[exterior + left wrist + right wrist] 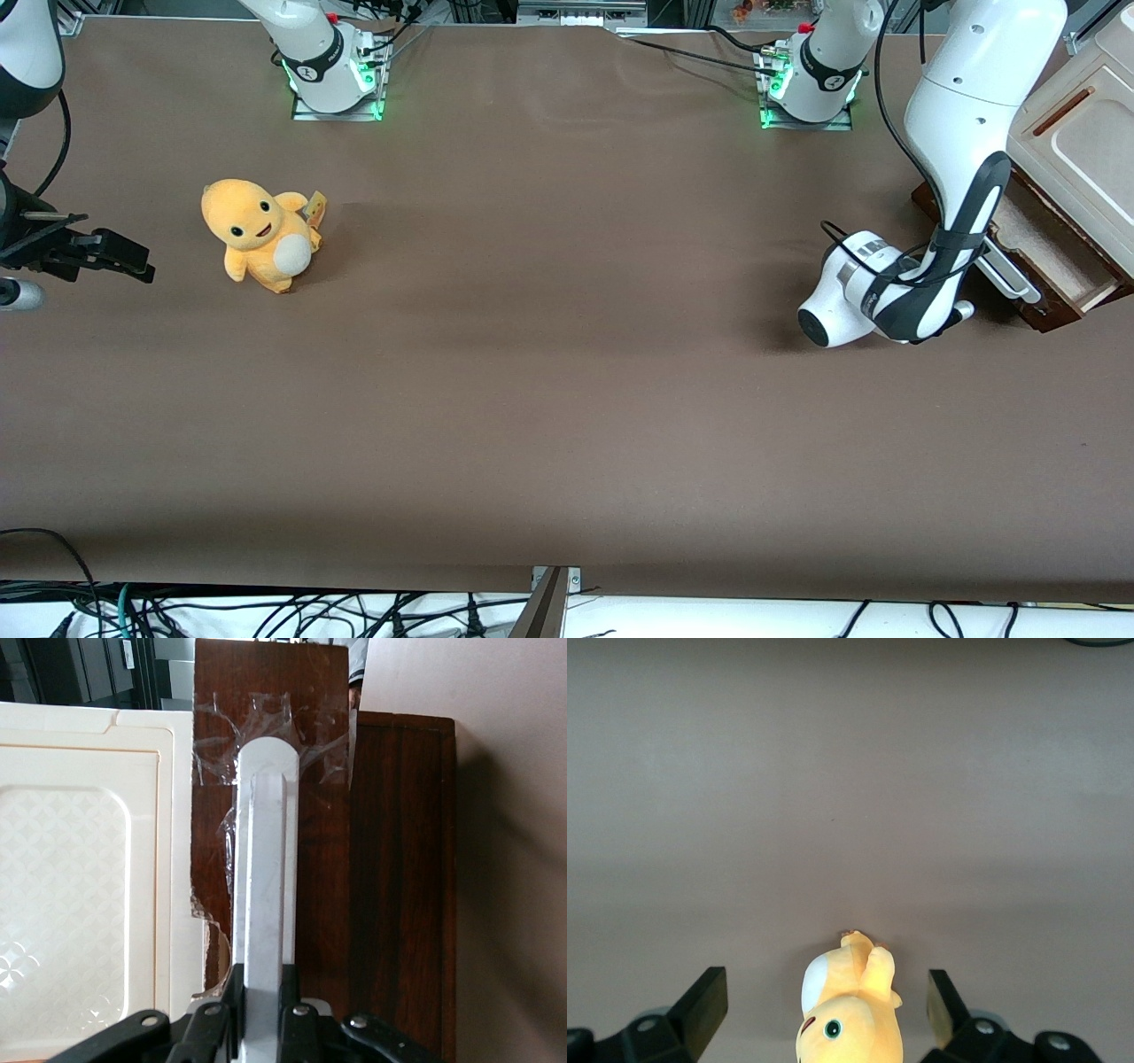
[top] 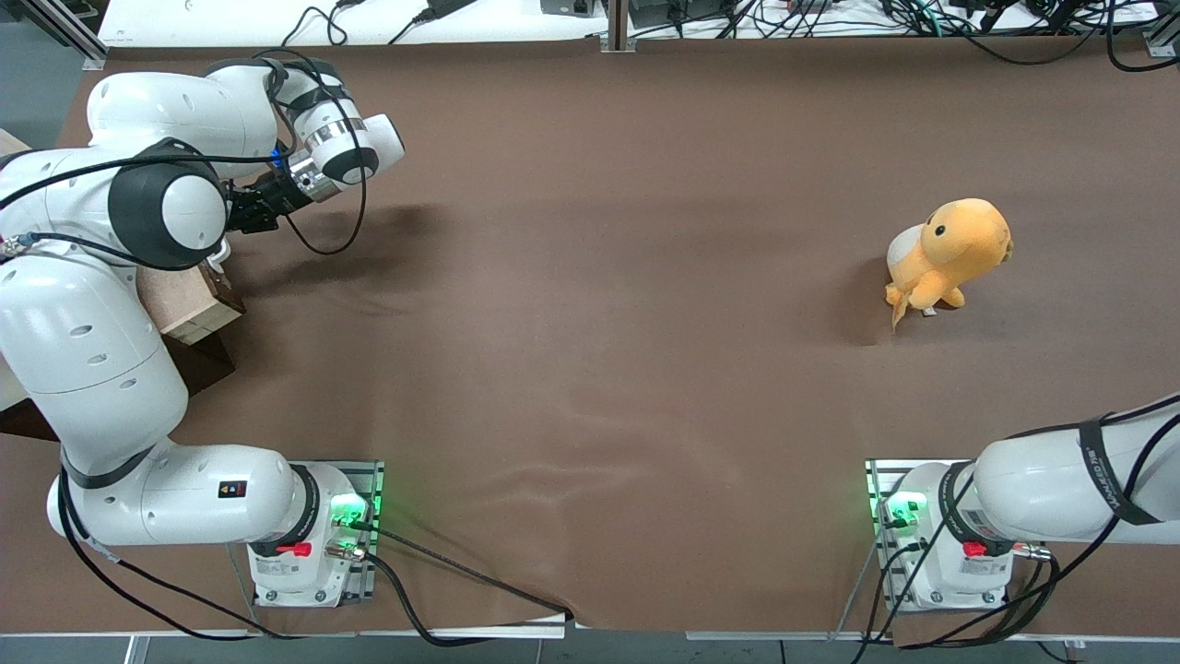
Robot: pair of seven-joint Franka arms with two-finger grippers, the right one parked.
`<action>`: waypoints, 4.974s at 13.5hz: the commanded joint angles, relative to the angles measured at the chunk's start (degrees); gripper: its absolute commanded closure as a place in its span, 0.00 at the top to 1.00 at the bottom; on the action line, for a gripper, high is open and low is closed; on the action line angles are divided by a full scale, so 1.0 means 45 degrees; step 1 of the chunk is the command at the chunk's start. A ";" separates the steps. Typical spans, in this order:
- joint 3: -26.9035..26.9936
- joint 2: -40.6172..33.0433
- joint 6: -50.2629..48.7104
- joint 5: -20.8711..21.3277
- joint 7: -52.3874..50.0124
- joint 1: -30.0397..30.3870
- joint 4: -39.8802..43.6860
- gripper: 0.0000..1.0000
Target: Open lower drawer with left arm only
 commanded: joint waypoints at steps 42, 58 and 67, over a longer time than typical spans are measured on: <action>-0.0166 -0.1537 -0.0673 -0.5735 0.3461 -0.0216 0.3764 1.00; 0.0787 -0.5248 -0.0442 -1.4704 1.3439 0.1156 0.7737 1.00; 0.2022 -0.8727 0.5596 -1.3688 1.4755 -0.0936 0.1970 1.00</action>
